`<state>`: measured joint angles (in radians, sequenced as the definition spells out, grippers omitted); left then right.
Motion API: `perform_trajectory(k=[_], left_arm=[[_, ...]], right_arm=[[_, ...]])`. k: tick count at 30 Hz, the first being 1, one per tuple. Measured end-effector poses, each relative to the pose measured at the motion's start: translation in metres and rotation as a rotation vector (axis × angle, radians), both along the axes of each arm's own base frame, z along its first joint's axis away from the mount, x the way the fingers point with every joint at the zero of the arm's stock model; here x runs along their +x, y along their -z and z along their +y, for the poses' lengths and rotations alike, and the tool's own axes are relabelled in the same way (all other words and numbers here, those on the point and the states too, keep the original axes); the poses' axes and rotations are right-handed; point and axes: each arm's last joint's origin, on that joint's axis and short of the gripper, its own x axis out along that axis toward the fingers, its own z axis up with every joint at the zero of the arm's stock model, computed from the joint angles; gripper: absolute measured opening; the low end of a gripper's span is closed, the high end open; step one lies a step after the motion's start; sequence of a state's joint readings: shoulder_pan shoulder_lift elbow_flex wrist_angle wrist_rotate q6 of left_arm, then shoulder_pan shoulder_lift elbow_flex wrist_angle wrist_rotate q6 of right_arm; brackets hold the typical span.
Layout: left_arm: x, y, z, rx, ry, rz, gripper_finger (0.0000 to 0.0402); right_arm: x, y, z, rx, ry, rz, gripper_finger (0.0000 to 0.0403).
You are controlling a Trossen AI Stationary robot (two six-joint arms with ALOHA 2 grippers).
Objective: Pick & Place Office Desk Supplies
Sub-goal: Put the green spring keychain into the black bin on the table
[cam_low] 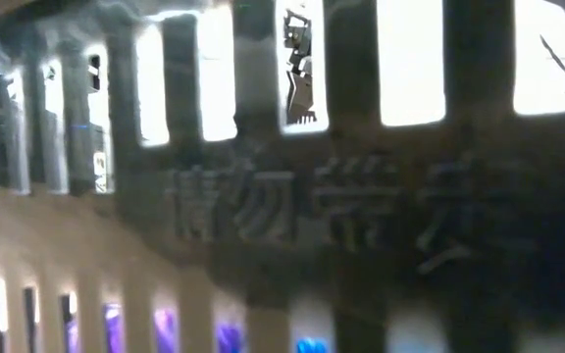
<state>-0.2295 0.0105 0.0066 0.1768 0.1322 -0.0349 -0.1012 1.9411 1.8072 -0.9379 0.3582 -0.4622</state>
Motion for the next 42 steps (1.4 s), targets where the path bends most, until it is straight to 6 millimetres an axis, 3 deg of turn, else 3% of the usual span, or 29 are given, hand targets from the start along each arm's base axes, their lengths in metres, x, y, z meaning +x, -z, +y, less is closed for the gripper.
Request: perform_trajectory(k=[13,20,24,29,33,38,42], left_arm=[[0.000,0.000,0.000,0.000,0.000,0.000,0.0268],[0.000,0.000,0.000,0.000,0.000,0.001,0.0268],[0.000,0.000,0.000,0.000,0.000,0.001,0.0268],[0.000,0.000,0.000,0.000,0.000,0.000,0.0268],[0.000,0.000,0.000,0.000,0.000,0.001,0.0268],[0.000,0.000,0.000,0.000,0.000,0.000,0.0268],[0.000,0.000,0.000,0.000,0.000,0.000,0.0268]], right_arm=[[0.003,-0.005,0.041,-0.095,-0.053,-0.017,0.0180],[0.004,-0.036,0.067,-0.096,-0.065,-0.119,0.0181],[-0.002,-0.046,0.088,0.059,-0.099,-0.131,0.0181],[-0.006,-0.016,0.109,0.333,-0.123,-0.032,0.0181],[-0.010,0.026,0.114,0.364,-0.106,0.067,0.0180],[-0.014,0.067,0.093,0.383,-0.049,0.104,0.0171],[-0.017,0.089,0.069,0.394,-0.027,0.117,0.0165]])
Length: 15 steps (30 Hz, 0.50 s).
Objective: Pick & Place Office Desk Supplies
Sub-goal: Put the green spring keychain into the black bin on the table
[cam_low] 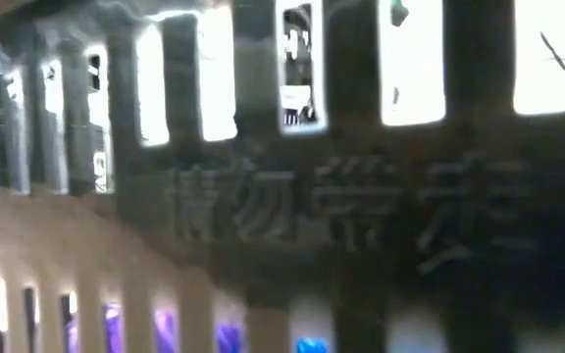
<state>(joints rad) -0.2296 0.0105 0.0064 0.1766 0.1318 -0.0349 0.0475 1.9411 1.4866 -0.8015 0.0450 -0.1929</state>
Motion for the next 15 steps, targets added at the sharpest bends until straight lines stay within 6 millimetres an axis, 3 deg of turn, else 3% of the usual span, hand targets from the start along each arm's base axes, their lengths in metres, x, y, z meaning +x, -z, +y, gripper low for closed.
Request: perform_trajectory(k=[7,15], left_arm=[[0.000,0.000,0.000,0.000,0.000,0.000,0.0268],[0.000,0.000,0.000,0.000,0.000,0.000,0.0268]], right_arm=[[-0.006,0.026,-0.031,0.081,0.007,-0.018,0.0165],[-0.006,0.033,-0.031,0.069,-0.016,-0.038,0.0165]])
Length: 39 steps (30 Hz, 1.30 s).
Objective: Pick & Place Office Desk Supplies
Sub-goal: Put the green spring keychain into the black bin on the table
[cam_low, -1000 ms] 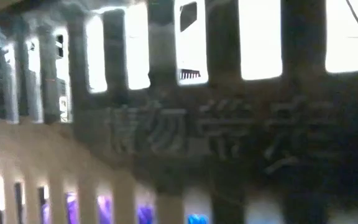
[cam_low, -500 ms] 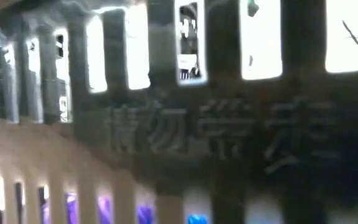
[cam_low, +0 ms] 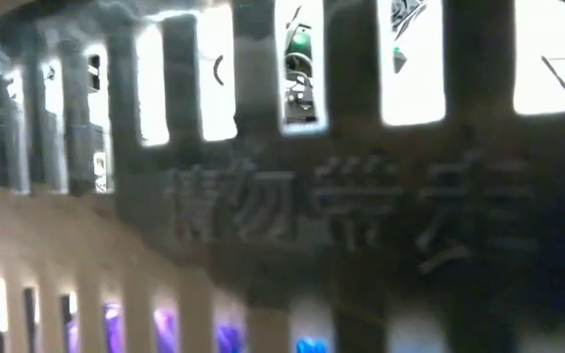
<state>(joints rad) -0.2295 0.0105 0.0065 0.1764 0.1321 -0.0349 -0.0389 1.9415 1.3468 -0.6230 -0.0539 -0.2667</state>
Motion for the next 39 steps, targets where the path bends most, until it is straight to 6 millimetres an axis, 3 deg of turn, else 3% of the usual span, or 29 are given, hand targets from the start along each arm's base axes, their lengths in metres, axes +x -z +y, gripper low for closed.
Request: perform_trajectory(k=[10,19,29,33,37,39], left_arm=[[0.000,0.000,0.000,0.000,0.000,0.000,0.0268],[0.000,0.000,0.000,0.000,0.000,0.000,0.0268],[0.000,-0.001,0.000,-0.002,0.000,-0.007,0.0268],[0.000,-0.001,0.000,-0.002,0.000,-0.007,0.0268],[0.000,-0.001,0.000,-0.002,0.000,-0.007,0.0268],[0.000,-0.001,0.000,-0.002,0.000,-0.007,0.0268]], right_arm=[[0.003,-0.001,0.029,-0.036,-0.029,-0.034,0.0165],[0.009,0.031,0.015,-0.078,0.009,0.048,0.0165],[0.009,0.035,0.005,-0.093,0.033,0.063,0.0161],[0.008,0.036,0.008,-0.044,0.013,0.079,0.0118],[0.007,0.036,0.016,-0.039,0.000,0.091,0.0026],[0.006,0.036,0.023,-0.038,-0.001,0.096,0.0015]])
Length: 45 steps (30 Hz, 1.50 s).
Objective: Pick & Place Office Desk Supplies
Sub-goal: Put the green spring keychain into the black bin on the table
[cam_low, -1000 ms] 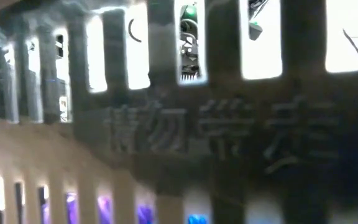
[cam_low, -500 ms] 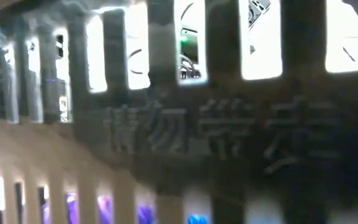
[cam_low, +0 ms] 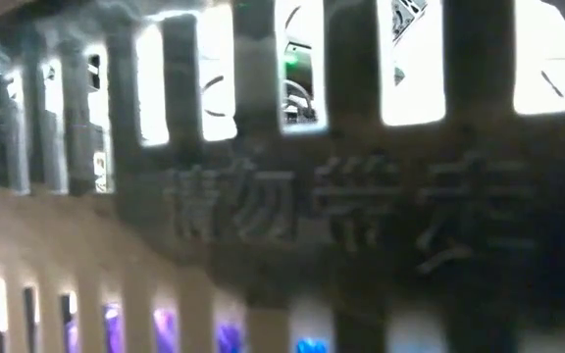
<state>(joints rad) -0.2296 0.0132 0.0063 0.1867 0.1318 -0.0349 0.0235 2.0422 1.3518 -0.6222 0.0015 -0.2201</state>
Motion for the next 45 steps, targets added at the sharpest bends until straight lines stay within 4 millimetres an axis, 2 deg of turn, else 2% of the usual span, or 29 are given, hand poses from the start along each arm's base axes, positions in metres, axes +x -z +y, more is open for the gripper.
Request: perform_trajectory(k=[6,12,19,23,27,35,41,45], left_arm=[[0.000,0.000,0.000,0.000,0.000,0.000,0.0268],[0.000,0.000,0.000,0.000,0.000,0.000,0.0268],[0.000,0.000,0.000,0.000,0.000,0.000,0.0268],[0.000,0.000,0.000,0.000,0.000,0.000,0.0268],[0.000,0.000,0.000,0.000,0.000,0.001,0.0268],[0.000,-0.001,0.000,-0.002,0.000,-0.007,0.0268],[0.000,-0.001,0.000,-0.003,0.000,-0.015,0.0268],[0.000,-0.002,0.000,-0.004,0.000,-0.017,0.0268]], right_arm=[[-0.010,-0.009,0.031,-0.011,-0.033,0.032,0.0006],[-0.024,-0.038,0.068,-0.062,-0.043,-0.023,0.0004],[-0.049,-0.075,0.119,0.014,-0.080,-0.120,0.0004],[-0.058,-0.088,0.151,0.134,-0.090,-0.195,0.0004],[-0.064,-0.090,0.180,0.252,-0.128,-0.234,0.0004],[-0.071,-0.092,0.214,0.349,-0.154,-0.315,0.0004],[-0.058,-0.065,0.222,0.412,-0.192,-0.265,0.0004],[-0.054,-0.048,0.220,0.381,-0.224,-0.215,0.0004]])
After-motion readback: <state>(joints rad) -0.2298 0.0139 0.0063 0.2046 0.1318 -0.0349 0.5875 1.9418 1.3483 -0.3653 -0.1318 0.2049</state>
